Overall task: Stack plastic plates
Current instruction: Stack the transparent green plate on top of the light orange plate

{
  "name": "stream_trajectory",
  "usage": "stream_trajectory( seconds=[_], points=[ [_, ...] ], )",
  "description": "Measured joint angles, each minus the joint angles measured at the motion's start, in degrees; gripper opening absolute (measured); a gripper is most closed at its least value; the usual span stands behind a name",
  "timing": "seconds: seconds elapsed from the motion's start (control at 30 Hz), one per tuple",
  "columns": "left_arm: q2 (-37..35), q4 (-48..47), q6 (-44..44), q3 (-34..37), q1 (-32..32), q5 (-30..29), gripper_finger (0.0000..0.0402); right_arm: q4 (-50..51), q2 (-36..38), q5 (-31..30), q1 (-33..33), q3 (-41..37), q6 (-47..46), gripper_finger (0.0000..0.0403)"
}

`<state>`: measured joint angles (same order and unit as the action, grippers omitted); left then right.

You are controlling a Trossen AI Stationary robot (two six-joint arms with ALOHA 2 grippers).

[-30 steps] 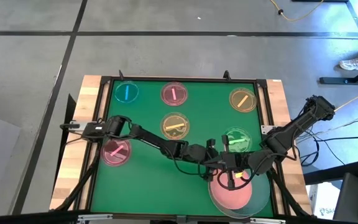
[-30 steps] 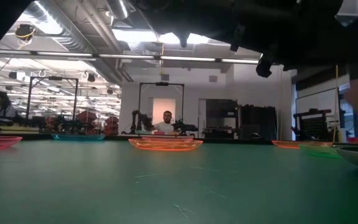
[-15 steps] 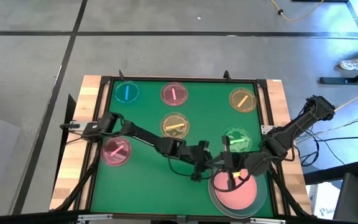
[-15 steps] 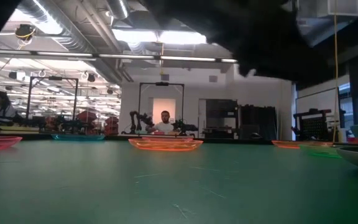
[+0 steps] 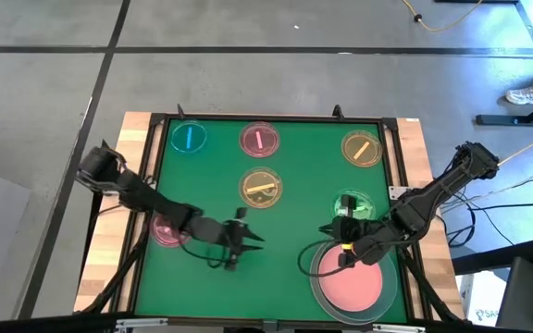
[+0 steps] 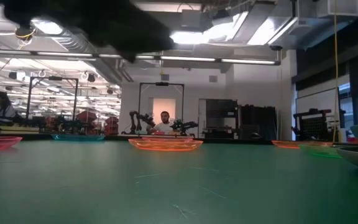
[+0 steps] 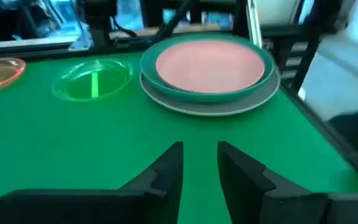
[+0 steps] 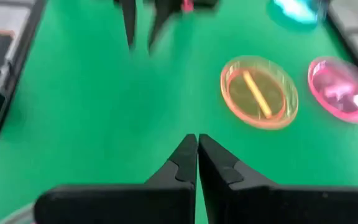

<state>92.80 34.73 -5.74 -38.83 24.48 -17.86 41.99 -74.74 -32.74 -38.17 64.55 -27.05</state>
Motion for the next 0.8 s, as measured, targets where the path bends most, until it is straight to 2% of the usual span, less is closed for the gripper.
stream_trajectory(
  seconds=[0.13,0.23,0.33,0.53,0.8],
  points=[
    [-0.9,9.5,-1.4,8.3,3.2,-4.6,0.0092,2.4,0.0,0.4,1.4,0.0,-6.1,0.0008],
    [-1.0,15.6,-1.3,11.0,4.2,-8.7,0.0092,5.0,-0.9,1.7,4.6,0.0,-11.2,0.0026],
    [-1.0,16.2,-1.2,11.5,3.7,-10.7,0.0092,9.2,-3.6,5.6,8.8,0.0,-14.4,0.0063],
    [-1.0,16.5,-1.2,10.8,3.2,-10.1,0.0092,15.5,-12.1,13.5,15.5,0.0,-16.2,0.0128],
    [-1.0,16.4,-1.3,10.7,3.2,-10.1,0.0092,19.0,-22.6,14.5,18.9,-0.1,-17.7,0.0144]
  ],
)
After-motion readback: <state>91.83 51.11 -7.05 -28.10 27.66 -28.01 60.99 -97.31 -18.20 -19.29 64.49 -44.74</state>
